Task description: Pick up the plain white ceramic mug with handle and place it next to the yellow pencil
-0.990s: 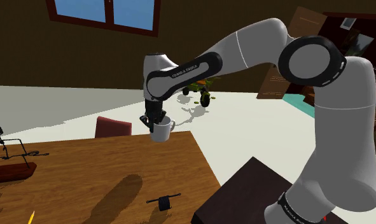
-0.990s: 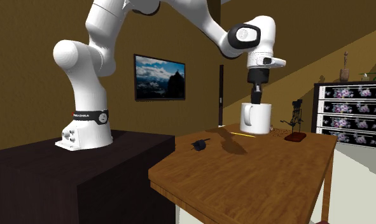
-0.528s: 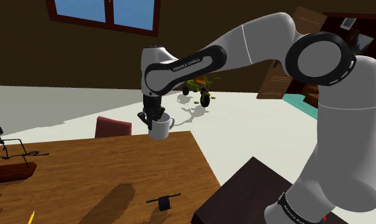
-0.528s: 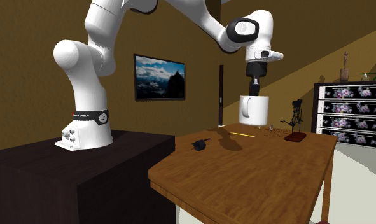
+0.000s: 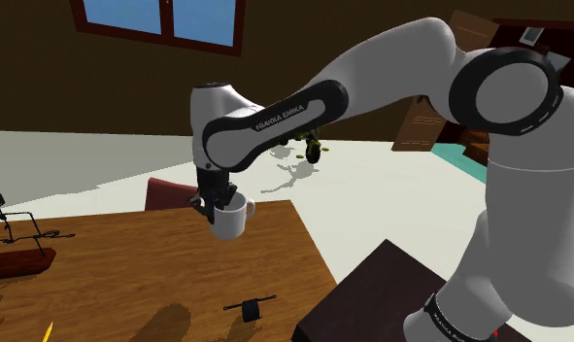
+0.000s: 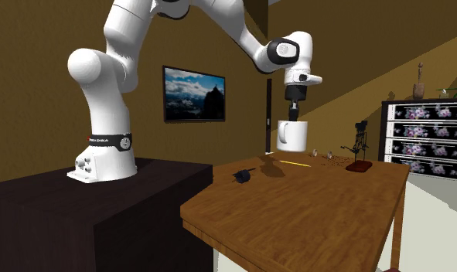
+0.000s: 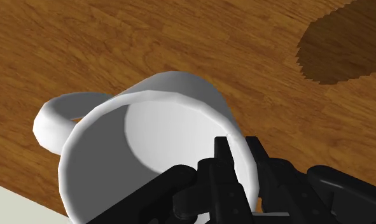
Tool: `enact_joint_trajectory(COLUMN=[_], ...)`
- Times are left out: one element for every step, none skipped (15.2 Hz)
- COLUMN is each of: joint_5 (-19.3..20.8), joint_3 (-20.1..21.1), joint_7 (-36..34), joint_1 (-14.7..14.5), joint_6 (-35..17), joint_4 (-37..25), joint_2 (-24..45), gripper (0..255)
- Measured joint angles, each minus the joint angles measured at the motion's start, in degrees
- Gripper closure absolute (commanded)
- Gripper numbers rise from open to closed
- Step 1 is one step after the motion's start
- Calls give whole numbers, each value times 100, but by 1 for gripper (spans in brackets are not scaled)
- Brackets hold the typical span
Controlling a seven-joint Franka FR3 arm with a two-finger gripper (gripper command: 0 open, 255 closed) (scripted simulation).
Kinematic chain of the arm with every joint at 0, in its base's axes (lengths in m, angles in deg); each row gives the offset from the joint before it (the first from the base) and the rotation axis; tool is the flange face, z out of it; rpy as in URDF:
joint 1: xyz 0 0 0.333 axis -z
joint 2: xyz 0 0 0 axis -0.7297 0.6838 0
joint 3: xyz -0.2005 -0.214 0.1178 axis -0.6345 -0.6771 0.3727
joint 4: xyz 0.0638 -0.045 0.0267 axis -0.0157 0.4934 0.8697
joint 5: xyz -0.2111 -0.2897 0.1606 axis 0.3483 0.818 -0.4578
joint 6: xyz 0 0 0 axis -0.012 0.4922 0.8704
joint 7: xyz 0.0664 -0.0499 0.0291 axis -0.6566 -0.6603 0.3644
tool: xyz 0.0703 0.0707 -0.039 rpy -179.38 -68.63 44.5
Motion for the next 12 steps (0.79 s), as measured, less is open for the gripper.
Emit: enact_joint_trajectory(joint_5=[12, 25, 44, 53, 72, 85, 110, 122, 150, 170, 182, 203], joint_3=[28, 60, 89, 116, 136, 165, 188, 212, 228, 252, 277, 297], joint_7=[-114, -248, -380, -491, -605, -728, -862, -979, -1096, -1230, -1352, -1473], joint_1=[-80, -176, -278, -353, -441, -531, -639, -726, -825, -932, -1031, -1131], joint_6=[-43, -69, -56, -111, -104, -126, -129, -144, -134, -148, -119, -115], joint_4=[29, 35, -49, 13, -60, -54, -135, -150, -263, -306, -372, -438], joint_2=[12, 34, 106, 102, 170, 186, 270, 302, 406, 465, 506, 565], gripper=[255, 255, 255, 255, 255, 255, 255, 255, 255, 255, 255, 255])
